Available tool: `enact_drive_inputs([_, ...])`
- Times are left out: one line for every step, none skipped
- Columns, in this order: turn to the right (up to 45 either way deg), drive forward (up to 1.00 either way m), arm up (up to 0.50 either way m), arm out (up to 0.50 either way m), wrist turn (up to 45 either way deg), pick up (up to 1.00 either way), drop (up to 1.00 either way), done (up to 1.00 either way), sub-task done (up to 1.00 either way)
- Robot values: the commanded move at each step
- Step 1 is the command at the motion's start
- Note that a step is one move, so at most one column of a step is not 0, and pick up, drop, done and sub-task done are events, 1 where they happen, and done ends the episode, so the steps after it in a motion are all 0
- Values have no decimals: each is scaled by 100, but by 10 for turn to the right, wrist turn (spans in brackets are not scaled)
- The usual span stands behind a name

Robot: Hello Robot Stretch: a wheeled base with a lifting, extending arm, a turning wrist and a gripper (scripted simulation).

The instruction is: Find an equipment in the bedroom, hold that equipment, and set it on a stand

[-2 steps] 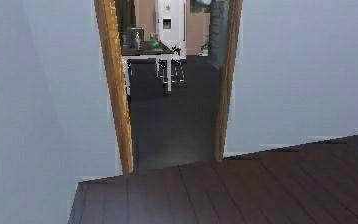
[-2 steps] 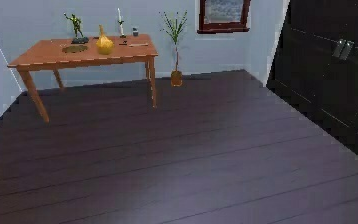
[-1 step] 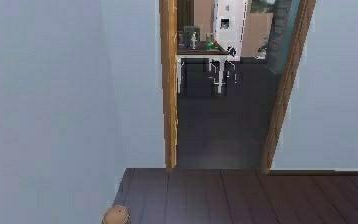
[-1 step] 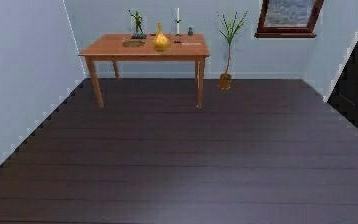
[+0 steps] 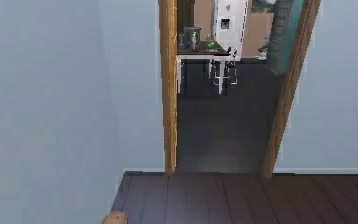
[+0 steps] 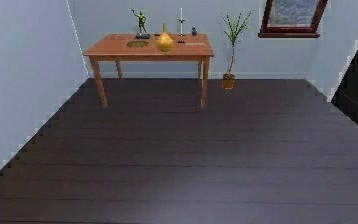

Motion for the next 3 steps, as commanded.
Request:
enact_drive_inputs([150, 0, 0, 0, 0, 0, 0, 0, 0])
enact_drive_inputs([0, 100, 0, 0, 0, 0, 0, 0, 0])
enact_drive_inputs([30, 0, 0, 0, 0, 0, 0, 0, 0])
